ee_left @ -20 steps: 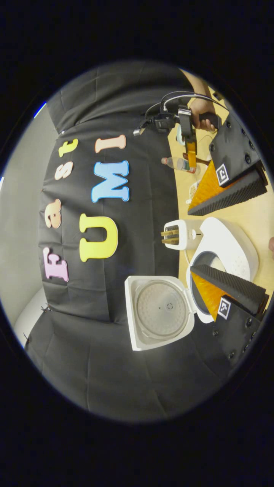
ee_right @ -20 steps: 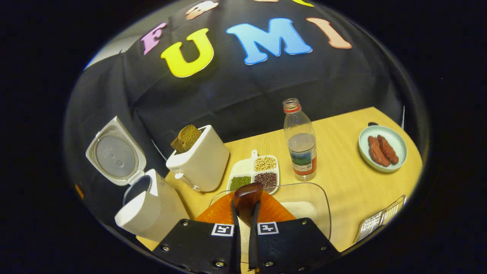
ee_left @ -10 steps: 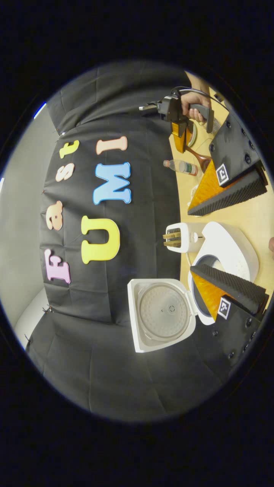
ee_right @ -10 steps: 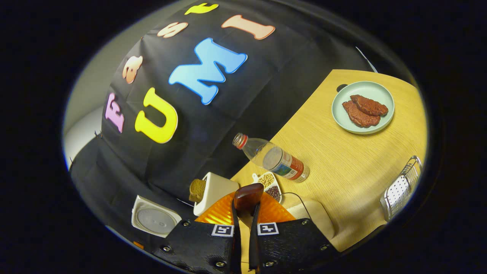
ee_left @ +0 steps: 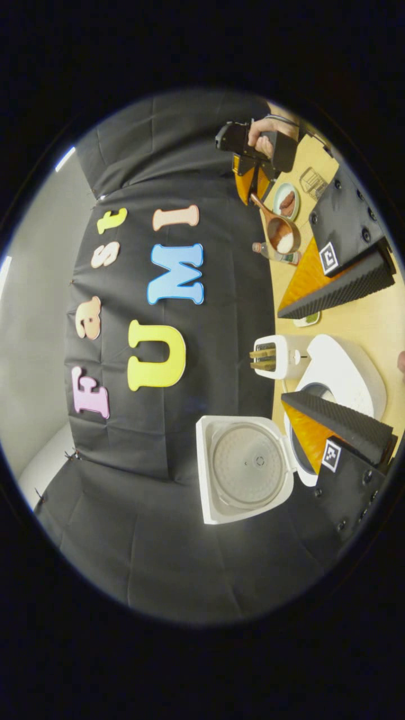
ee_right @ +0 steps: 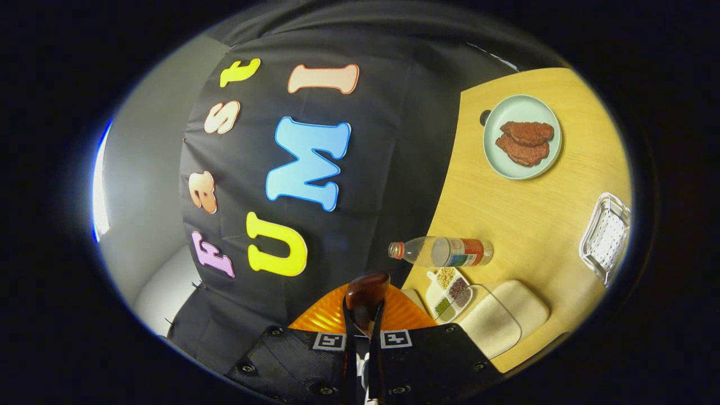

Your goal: Close the left gripper, press the button to open the rice cooker; take a wooden spoon from the chopstick holder with the right hand, scoop a spoonful of rice and pour it into the rice cooker, then put the wooden spoon back into the chopstick holder.

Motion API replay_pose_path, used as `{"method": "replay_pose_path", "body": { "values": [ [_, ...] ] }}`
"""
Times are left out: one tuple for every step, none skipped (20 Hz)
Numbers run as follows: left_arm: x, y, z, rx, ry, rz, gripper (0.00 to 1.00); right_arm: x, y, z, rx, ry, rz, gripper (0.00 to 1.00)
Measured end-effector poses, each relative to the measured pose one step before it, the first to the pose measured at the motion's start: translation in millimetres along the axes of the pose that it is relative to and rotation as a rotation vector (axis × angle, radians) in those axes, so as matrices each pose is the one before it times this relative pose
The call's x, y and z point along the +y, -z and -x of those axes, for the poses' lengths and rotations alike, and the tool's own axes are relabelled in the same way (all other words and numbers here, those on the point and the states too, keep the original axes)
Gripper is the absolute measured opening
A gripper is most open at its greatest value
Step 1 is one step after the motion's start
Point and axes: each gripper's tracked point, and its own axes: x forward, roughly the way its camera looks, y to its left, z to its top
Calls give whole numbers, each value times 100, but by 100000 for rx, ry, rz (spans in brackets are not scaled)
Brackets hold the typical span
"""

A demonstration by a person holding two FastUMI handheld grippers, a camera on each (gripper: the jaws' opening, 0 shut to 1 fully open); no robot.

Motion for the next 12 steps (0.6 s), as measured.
{"method": "replay_pose_path", "body": {
  "values": [
    [262,-110,185,-407,31,-428,88,687,404,-41,689,-1141,1199,8],
    [318,23,204,-202,18,-489,88,869,429,-110,932,-1131,1172,8],
    [343,-33,248,-193,-169,-539,88,838,540,-127,874,-1304,410,8],
    [399,141,313,-313,32,-191,88,781,553,-249,962,-1541,-95,8],
    [379,9,273,-312,100,217,88,829,558,-27,904,-1313,111,8],
    [482,106,386,-229,-141,417,91,794,580,-192,954,-870,472,8],
    [458,141,238,120,-202,396,88,928,598,-343,1055,-1022,-146,8],
    [520,168,246,120,-389,412,91,920,820,-308,1188,-1255,-692,8],
    [550,71,310,45,-491,542,90,744,771,-407,1199,-1411,-1169,8],
    [565,215,237,42,-473,622,89,637,790,-615,1159,-1089,-735,8],
    [640,290,165,555,-809,276,89,628,839,-619,1523,-1121,-617,8],
    [826,368,223,548,-1221,201,88,537,1044,-697,1838,-809,-634,8]
  ]
}}
